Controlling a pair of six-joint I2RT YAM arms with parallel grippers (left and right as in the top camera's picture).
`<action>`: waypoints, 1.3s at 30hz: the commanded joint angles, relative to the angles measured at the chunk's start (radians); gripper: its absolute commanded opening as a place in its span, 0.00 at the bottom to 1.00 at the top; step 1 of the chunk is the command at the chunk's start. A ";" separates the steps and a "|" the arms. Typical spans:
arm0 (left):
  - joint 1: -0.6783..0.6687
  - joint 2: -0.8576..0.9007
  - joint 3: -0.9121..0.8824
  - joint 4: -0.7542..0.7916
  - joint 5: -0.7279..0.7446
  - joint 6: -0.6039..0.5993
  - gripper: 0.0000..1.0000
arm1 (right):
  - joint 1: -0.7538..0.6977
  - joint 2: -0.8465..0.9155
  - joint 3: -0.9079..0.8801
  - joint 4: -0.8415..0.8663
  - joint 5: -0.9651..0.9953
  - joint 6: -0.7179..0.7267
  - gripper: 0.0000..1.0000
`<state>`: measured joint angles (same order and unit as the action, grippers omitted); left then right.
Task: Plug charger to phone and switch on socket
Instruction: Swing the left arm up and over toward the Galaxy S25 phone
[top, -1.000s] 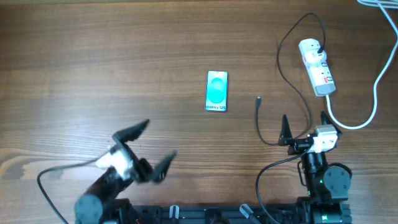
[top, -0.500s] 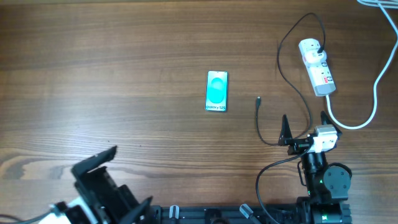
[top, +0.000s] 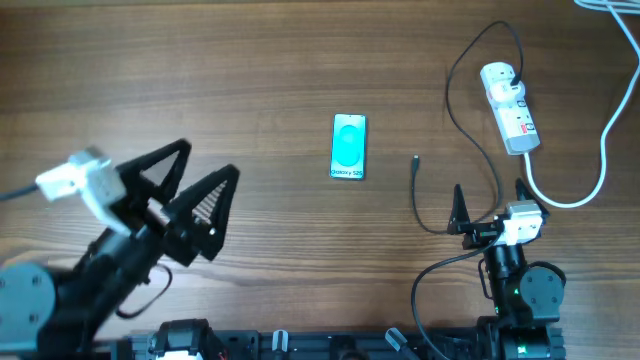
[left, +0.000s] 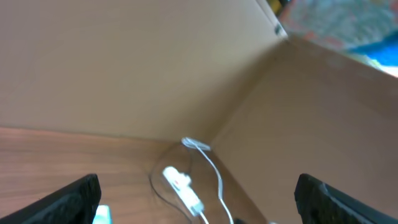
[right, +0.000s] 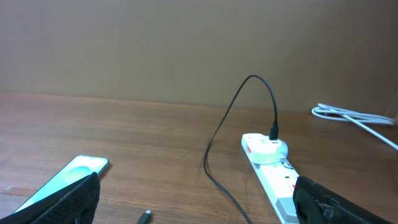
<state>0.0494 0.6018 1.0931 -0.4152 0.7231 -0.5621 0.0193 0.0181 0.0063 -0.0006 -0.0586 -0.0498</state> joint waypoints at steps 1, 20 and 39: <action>0.007 0.071 0.027 0.038 0.178 -0.097 1.00 | 0.006 -0.001 -0.001 0.002 0.010 -0.002 1.00; -0.130 0.497 0.391 -0.414 -0.171 0.152 1.00 | 0.006 -0.001 -0.001 0.002 0.010 -0.002 1.00; -0.575 1.128 0.674 -1.105 -0.721 0.181 1.00 | 0.006 -0.001 -0.001 0.002 0.010 -0.003 1.00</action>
<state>-0.4957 1.6405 1.7287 -1.4525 0.0410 -0.4000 0.0193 0.0181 0.0063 -0.0010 -0.0586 -0.0498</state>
